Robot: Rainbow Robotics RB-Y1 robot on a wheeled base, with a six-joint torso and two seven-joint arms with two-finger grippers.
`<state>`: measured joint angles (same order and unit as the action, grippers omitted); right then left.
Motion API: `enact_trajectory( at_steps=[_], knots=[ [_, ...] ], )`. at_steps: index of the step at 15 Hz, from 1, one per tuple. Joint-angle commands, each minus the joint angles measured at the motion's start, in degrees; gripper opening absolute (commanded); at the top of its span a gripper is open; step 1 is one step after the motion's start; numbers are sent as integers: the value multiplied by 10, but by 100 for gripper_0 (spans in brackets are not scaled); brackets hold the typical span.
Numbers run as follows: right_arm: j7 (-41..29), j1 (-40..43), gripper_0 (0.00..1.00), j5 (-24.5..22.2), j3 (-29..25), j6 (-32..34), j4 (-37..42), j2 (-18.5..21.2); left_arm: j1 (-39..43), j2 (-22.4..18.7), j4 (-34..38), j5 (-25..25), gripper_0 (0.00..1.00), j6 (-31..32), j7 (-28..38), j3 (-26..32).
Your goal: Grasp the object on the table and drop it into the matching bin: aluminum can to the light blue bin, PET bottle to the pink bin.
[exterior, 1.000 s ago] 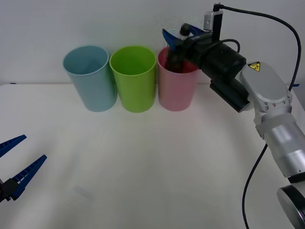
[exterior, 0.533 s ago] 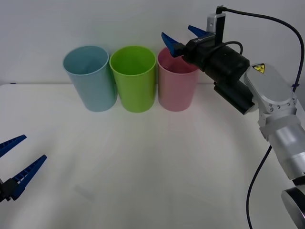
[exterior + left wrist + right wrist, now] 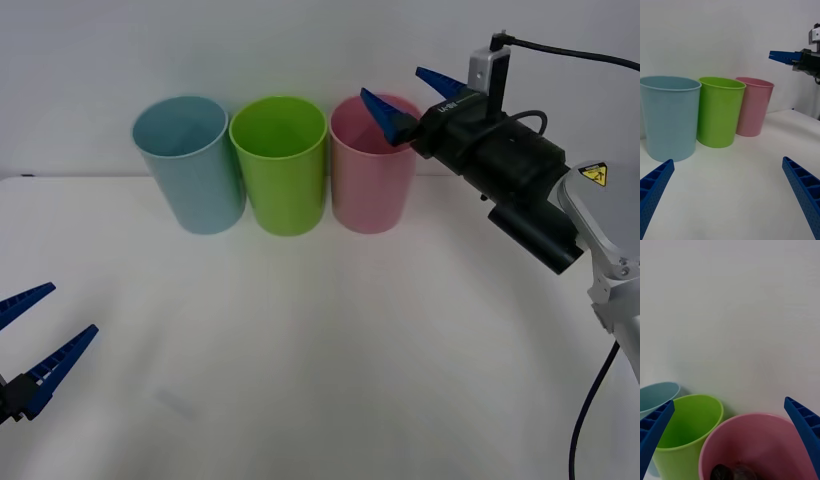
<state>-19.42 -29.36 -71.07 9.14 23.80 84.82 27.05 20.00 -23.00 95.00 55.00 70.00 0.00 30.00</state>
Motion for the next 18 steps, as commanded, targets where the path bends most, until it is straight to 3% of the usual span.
enact_trajectory(
  at_steps=[1,5,9,13,18],
  knots=[
    [0,40,100,15,0,0,47,26,0,0,0,0,100,0,0,0],
    [0,106,100,23,-18,13,112,52,0,0,0,0,100,0,0,0],
    [4,166,100,23,-72,88,149,62,0,0,0,0,100,0,0,0],
    [11,236,100,28,-98,98,193,82,0,0,0,0,100,0,0,0],
    [23,309,100,37,-157,165,209,81,0,0,0,0,100,0,0,0]
  ],
)
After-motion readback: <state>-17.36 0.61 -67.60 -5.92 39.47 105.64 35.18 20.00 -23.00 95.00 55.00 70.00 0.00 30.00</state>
